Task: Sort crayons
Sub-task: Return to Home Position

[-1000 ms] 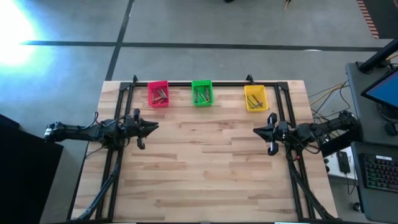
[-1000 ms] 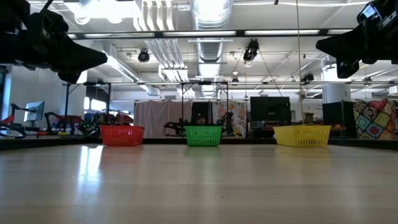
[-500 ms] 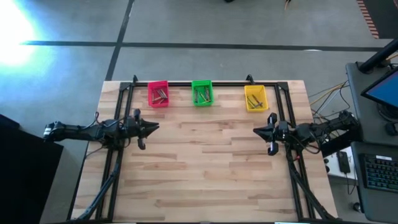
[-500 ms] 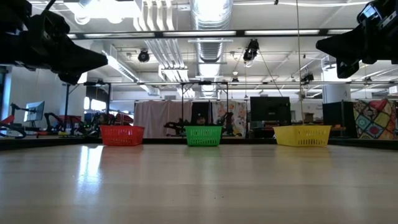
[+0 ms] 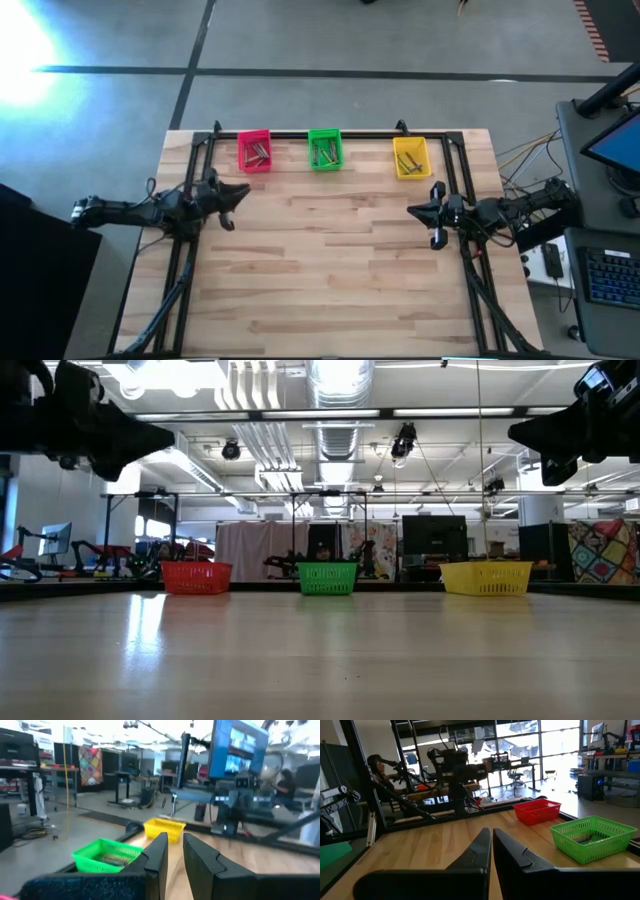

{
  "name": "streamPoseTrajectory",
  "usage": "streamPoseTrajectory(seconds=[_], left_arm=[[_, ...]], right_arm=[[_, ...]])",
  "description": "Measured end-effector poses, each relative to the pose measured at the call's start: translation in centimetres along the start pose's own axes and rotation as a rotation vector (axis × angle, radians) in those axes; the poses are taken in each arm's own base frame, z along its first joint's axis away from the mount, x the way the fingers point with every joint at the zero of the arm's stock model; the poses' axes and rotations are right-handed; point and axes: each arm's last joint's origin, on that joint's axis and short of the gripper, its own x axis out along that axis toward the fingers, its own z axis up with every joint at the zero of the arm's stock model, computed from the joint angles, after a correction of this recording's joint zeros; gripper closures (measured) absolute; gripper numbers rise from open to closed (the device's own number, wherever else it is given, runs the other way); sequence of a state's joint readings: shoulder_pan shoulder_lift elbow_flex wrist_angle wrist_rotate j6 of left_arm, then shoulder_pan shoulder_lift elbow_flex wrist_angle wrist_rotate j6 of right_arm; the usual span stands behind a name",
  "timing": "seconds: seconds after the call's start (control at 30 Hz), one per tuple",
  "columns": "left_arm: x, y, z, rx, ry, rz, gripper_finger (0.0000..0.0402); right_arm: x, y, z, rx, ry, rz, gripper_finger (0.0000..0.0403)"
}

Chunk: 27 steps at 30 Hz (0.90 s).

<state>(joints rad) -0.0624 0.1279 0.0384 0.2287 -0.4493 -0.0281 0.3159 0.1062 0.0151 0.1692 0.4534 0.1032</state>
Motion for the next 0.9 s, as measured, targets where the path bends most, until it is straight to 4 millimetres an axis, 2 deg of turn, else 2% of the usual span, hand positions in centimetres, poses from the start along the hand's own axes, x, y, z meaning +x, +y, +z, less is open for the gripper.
streamPoseTrajectory(seconds=[0.2, 0.43, 0.73, 0.9], left_arm=[[-0.6, 0.0, 1.4, 0.020, -0.082, -0.082, 0.0358], [-0.9, 0.1, 0.8, 0.017, -0.105, -0.108, 0.0358], [-1.0, -0.8, 0.2, 0.016, -0.096, -0.401, 0.0358], [-1.0, -0.8, 0.0, 0.021, -0.079, -0.416, 0.0358]], right_arm=[[0.0, 0.0, 0.0, 0.000, 0.000, 0.000, 0.0392], [0.0, 0.0, 0.0, 0.000, 0.000, 0.000, 0.0392], [0.0, 0.0, 0.0, 0.000, 0.000, 0.000, 0.0392], [0.0, 0.0, 0.0, 0.000, 0.000, 0.000, 0.0392]])
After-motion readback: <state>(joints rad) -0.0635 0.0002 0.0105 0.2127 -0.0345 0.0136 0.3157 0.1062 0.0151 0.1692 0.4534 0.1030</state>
